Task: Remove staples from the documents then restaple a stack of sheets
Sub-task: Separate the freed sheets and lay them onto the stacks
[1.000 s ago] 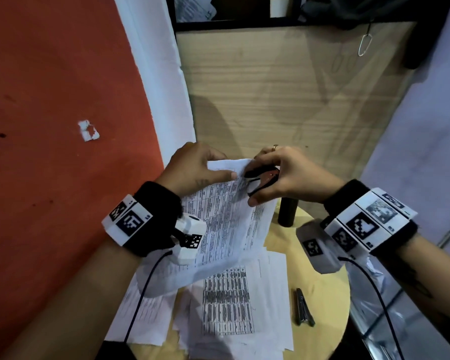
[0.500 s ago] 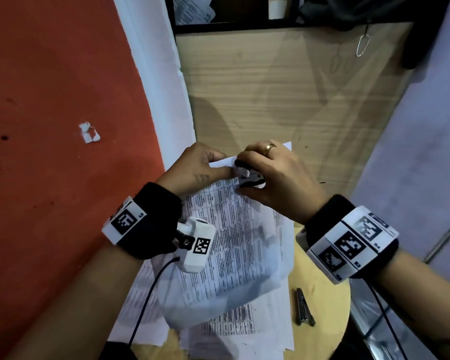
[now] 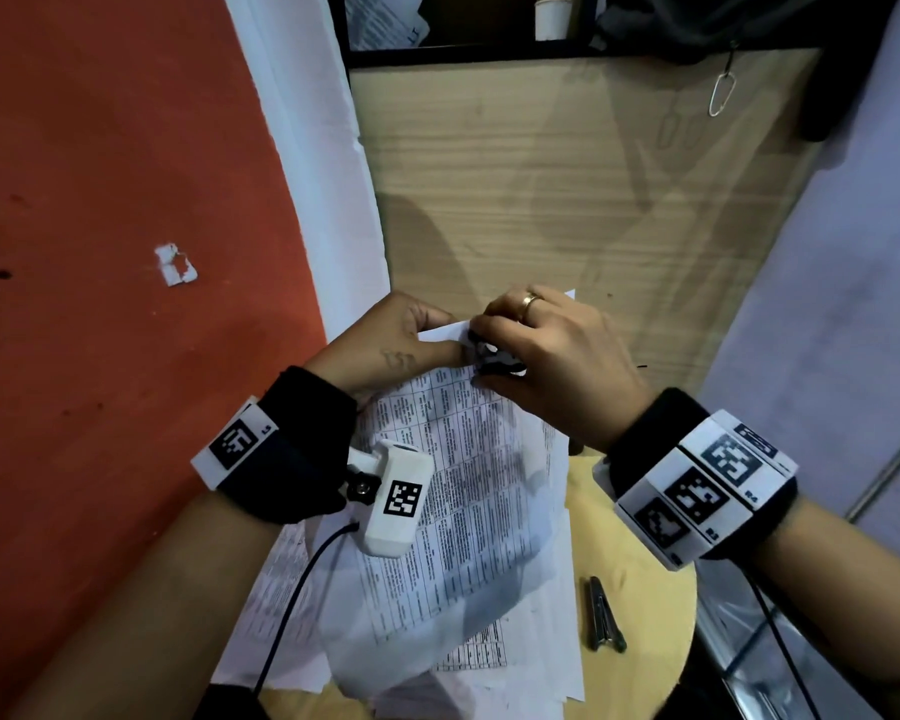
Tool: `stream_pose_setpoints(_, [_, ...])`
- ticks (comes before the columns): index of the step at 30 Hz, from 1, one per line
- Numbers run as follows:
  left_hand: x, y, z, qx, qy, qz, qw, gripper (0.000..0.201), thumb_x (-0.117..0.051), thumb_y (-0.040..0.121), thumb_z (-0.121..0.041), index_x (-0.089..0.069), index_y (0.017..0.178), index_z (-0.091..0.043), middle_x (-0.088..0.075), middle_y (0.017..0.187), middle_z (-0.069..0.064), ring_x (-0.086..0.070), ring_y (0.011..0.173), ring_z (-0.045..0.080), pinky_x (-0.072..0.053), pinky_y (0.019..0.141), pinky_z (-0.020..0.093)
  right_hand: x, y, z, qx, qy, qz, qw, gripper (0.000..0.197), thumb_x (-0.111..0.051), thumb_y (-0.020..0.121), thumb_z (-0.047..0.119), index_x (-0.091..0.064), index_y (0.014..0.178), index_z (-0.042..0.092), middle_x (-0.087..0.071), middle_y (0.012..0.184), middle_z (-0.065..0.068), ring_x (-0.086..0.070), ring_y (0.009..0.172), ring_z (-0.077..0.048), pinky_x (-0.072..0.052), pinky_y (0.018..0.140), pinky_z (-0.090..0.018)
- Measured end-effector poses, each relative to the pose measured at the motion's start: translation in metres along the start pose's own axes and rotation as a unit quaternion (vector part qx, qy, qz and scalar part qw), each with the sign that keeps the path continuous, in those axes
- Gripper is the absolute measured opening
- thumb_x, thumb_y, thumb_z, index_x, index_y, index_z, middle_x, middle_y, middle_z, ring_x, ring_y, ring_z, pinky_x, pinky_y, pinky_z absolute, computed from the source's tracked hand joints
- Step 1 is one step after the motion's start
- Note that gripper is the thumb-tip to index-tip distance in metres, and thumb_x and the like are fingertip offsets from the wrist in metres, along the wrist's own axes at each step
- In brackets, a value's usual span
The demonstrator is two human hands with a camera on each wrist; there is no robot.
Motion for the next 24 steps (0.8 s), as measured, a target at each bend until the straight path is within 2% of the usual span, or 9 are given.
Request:
stream_pose_setpoints(7, [0.002,0.0,0.004,0.015,0.012,-0.006,1.0,0.006,-0.069,0.078,0.0,-0.071,0.082,0.004,-0.06,0.072,0.013,-0.052,0.066,0.013,-0.039,0.056,0.018,-0.007,0.001,0.001,0.019,-0.006,0.001,1.0,0.033,-0.086,0.057,0.019,-0.067,0.08,0.005,-0.065,0.08,-0.008,-0.061,0.073,-0.029,-0.049,0.044,-0.032])
stream_pose_setpoints(10, [0.002,0.0,0.005,0.007,0.018,-0.006,1.0,0.012,-0.071,0.076,-0.003,-0.069,0.08,0.009,-0.055,0.067,0.01,-0.047,0.062,0.01,-0.035,0.055,0.02,-0.012,0.001,-0.001,0.025,-0.003,0.003,1.0,0.023,-0.076,0.065,0.02,-0.066,0.078,0.003,-0.064,0.077,-0.009,-0.06,0.07,-0.029,-0.049,0.043,-0.033])
stream_pose_setpoints(12, [0.001,0.001,0.006,0.013,0.014,-0.007,1.0,0.005,-0.069,0.078,0.001,-0.07,0.074,0.002,-0.056,0.059,0.0,-0.047,0.056,0.003,-0.035,0.055,0.019,-0.014,0.0,-0.004,0.019,0.011,-0.001,1.0,0.022,-0.071,0.067,0.022,-0.066,0.077,0.003,-0.064,0.075,-0.009,-0.059,0.069,-0.029,-0.049,0.045,-0.034])
stream_pose_setpoints(14, [0.0,0.0,0.007,0.012,0.006,-0.005,1.0,0.018,-0.068,0.079,0.001,-0.07,0.067,-0.012,-0.058,0.054,-0.011,-0.049,0.053,-0.003,-0.038,0.055,0.014,-0.013,0.0,-0.007,0.004,0.029,-0.009,1.0,0.022,-0.072,0.066,0.022,-0.067,0.077,0.004,-0.064,0.075,-0.008,-0.059,0.068,-0.029,-0.05,0.048,-0.033])
stream_pose_setpoints(15, [-0.001,0.001,0.009,0.011,-0.011,0.001,1.0,0.017,-0.07,0.078,-0.002,-0.07,0.067,-0.015,-0.06,0.057,-0.01,-0.051,0.056,-0.002,-0.039,0.056,0.013,-0.012,-0.001,-0.009,-0.007,0.039,-0.015,0.999,0.022,-0.074,0.066,0.022,-0.068,0.078,0.005,-0.064,0.075,-0.008,-0.06,0.068,-0.029,-0.05,0.05,-0.032])
stream_pose_setpoints(16, [-0.002,0.0,0.008,0.01,-0.03,0.004,1.0,0.006,-0.073,0.075,-0.009,-0.071,0.071,-0.013,-0.063,0.062,-0.006,-0.053,0.06,0.001,-0.039,0.058,0.014,-0.01,-0.001,-0.01,-0.02,0.051,-0.023,0.998,0.023,-0.076,0.065,0.022,-0.068,0.078,0.005,-0.064,0.075,-0.007,-0.06,0.067,-0.029,-0.049,0.053,-0.03])
stream_pose_setpoints(18, [-0.003,-0.001,0.009,0.003,-0.056,0.004,0.998,0.022,-0.074,0.068,-0.023,-0.071,0.079,-0.004,-0.062,0.071,0.003,-0.054,0.067,0.006,-0.04,0.061,0.017,-0.007,-0.002,-0.013,-0.055,0.089,-0.037,0.994,0.026,-0.077,0.064,0.025,-0.07,0.08,0.007,-0.065,0.076,-0.006,-0.061,0.068,-0.028,-0.048,0.057,-0.028])
stream_pose_setpoints(21, [-0.003,-0.001,0.007,-0.007,-0.075,-0.001,0.997,0.012,-0.071,0.073,-0.016,-0.07,0.076,-0.005,-0.061,0.062,-0.005,-0.053,0.06,0.003,-0.04,0.056,0.014,-0.007,-0.005,-0.023,-0.13,0.182,-0.057,0.973,0.03,-0.08,0.062,0.029,-0.071,0.083,0.009,-0.066,0.076,-0.006,-0.06,0.07,-0.018,-0.048,0.061,-0.029])
stream_pose_setpoints(24, [-0.002,0.0,0.008,-0.005,-0.084,0.001,0.996,0.008,-0.068,0.078,-0.007,-0.072,0.073,-0.012,-0.065,0.06,-0.007,-0.057,0.057,0.002,-0.044,0.054,0.012,-0.004,-0.009,-0.029,-0.176,0.257,-0.093,0.946,0.03,-0.085,0.058,0.025,-0.072,0.08,0.008,-0.068,0.075,-0.004,-0.057,0.072,-0.004,-0.041,0.065,-0.01])
Point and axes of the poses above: each hand's wrist, its own y-axis towards the middle knuckle, its own x-axis out of the back of the hand, z = x × y, the point moved 6 cm from there along y, towards the middle knuckle
